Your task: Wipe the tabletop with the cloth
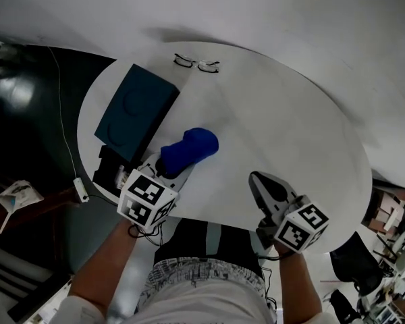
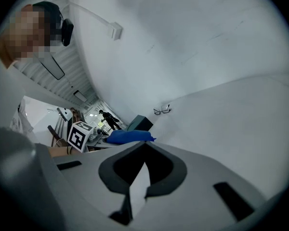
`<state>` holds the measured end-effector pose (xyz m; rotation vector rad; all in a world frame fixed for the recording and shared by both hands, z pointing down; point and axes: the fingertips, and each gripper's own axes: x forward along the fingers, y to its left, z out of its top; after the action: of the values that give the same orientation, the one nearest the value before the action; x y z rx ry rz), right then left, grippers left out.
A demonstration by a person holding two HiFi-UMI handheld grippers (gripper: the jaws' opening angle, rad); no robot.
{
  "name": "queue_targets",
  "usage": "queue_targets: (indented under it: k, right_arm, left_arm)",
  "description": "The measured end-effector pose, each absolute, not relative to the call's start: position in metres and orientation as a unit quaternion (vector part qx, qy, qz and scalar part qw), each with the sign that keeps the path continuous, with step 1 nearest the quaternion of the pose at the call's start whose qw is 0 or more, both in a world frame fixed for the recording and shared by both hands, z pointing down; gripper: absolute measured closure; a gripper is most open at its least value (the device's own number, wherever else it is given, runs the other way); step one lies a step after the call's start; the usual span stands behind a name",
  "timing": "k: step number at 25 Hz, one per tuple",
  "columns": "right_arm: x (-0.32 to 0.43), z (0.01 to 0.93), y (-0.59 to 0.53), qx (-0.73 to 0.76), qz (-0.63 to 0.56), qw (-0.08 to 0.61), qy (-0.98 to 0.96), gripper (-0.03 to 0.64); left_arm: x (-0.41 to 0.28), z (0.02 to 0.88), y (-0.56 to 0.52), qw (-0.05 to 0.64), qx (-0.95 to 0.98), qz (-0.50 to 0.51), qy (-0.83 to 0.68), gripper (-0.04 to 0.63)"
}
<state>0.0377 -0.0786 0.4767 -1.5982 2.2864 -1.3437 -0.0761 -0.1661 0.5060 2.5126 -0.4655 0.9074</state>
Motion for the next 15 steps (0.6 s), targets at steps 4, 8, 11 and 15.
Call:
queue_targets:
  k: [4,8,11,15]
  right_arm:
    - [0.014,0.481,-0.094,-0.507,-0.437,0.018,0.743,0.611]
    - [-0.002,0.483,-0.105,-0.503,-0.439,0.016,0.744,0.611]
    - [-0.007,0.487,-0.109,-0.506,-0.443,0.016,0.740,0.611]
    - [-0.005,0.491,-0.112,-0.517,-0.446,0.021,0.730,0.611]
  left_arm:
    - [-0.105,0.516,-0.178,0.204,0.898,0.353,-0.165,0.483]
    - [-0.118,0.523,-0.183,0.202,0.894,0.370,-0.154,0.483]
    - [-0.120,0.534,-0.182,0.200,0.888,0.392,-0.135,0.483]
    - [-0.116,0.549,-0.177,0.180,0.882,0.423,-0.101,0.483]
